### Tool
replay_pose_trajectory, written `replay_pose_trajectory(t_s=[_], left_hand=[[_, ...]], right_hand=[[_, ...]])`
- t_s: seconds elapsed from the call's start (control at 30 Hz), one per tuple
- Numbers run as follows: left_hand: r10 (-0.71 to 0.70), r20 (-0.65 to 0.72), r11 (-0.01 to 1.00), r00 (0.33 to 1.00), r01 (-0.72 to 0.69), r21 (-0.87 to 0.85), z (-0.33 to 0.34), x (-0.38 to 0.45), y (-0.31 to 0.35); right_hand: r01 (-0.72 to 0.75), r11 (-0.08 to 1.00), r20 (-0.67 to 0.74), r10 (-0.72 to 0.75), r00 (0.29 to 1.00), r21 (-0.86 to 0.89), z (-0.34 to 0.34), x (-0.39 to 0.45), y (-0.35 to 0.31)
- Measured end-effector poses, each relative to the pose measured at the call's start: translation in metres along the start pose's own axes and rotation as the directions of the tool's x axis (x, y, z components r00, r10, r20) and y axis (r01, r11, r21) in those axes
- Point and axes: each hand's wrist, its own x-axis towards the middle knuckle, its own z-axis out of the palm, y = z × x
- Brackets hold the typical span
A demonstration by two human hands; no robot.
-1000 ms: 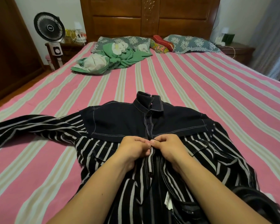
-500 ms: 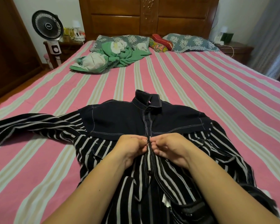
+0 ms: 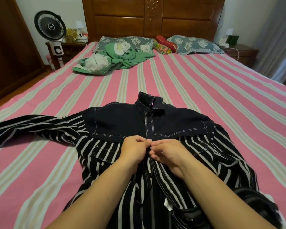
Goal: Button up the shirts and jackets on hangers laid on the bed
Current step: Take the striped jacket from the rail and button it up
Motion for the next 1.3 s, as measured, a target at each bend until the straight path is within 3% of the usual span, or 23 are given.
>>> replay_pose_trajectory(t_s=[0.37, 0.5, 0.57, 0.63, 0.67, 0.77, 0.83, 0.93, 1.03, 1.1, 1.13, 1.2, 1.23, 1.3], left_hand=[[0.022, -0.021, 0.999, 1.0, -0.023, -0.041, -0.001, -0.002, -0.002], [-0.003, -0.05, 0.999, 0.999, 0.001, -0.047, -0.001, 0.002, -0.005], [-0.024, -0.048, 0.998, 0.999, 0.021, -0.064, -0.001, 0.002, -0.005], [-0.032, -0.038, 0.998, 0.999, 0.03, -0.059, -0.001, 0.004, -0.005], [-0.034, -0.034, 0.998, 0.999, 0.033, -0.051, -0.001, 0.003, -0.004], [-0.073, -0.023, 0.991, 0.997, 0.07, -0.115, -0.002, 0.005, -0.005], [-0.119, 0.002, 0.971, 0.993, 0.117, -0.207, -0.004, 0.007, -0.005], [-0.096, 0.034, 0.975, 0.995, 0.101, -0.198, -0.008, 0.006, -0.003], [-0.005, 0.07, 0.998, 0.998, 0.01, -0.063, -0.007, 0.001, -0.002], [0.088, 0.081, 0.968, 0.993, -0.105, 0.229, -0.004, -0.002, -0.002], [0.135, 0.102, 0.889, 0.986, -0.166, 0.426, -0.004, -0.003, -0.002], [0.188, 0.189, 0.633, 0.964, -0.266, 0.727, -0.004, -0.006, -0.001], [0.179, 0.239, 0.536, 0.954, -0.298, 0.79, -0.007, -0.005, 0.0], [0.117, 0.302, 0.495, 0.946, -0.319, 0.808, -0.017, 0.0, 0.005]], right_hand=[[0.001, 1.0, 0.018, -0.001, 1.0, 0.003, -0.001, -0.002, -0.002], [0.083, 0.977, -0.027, -0.09, 0.996, -0.195, 0.002, -0.002, -0.001], [0.229, 0.841, -0.031, -0.279, 0.96, -0.49, 0.001, 0.003, 0.001], [0.347, 0.505, 0.082, -0.474, 0.877, -0.79, -0.003, 0.009, 0.001], [0.371, 0.359, 0.148, -0.518, 0.843, -0.857, -0.005, 0.011, 0.001], [0.421, 0.139, 0.279, -0.562, 0.779, -0.896, -0.008, 0.011, 0.0], [0.423, 0.038, 0.324, -0.582, 0.746, -0.905, -0.005, 0.008, -0.001], [0.363, -0.092, 0.344, -0.593, 0.728, -0.927, -0.001, 0.006, 0.004], [0.315, -0.092, 0.306, -0.595, 0.743, -0.945, 0.002, 0.006, 0.011], [0.267, 0.006, 0.22, -0.547, 0.808, -0.964, 0.002, 0.006, 0.01], [0.24, 0.097, 0.162, -0.5, 0.851, -0.966, 0.001, 0.005, 0.008], [0.189, 0.229, 0.079, -0.419, 0.905, -0.955, -0.001, 0.002, 0.0], [0.176, 0.245, 0.061, -0.415, 0.908, -0.953, -0.002, 0.0, -0.006], [0.158, 0.225, 0.045, -0.438, 0.898, -0.961, -0.006, 0.01, -0.028]])
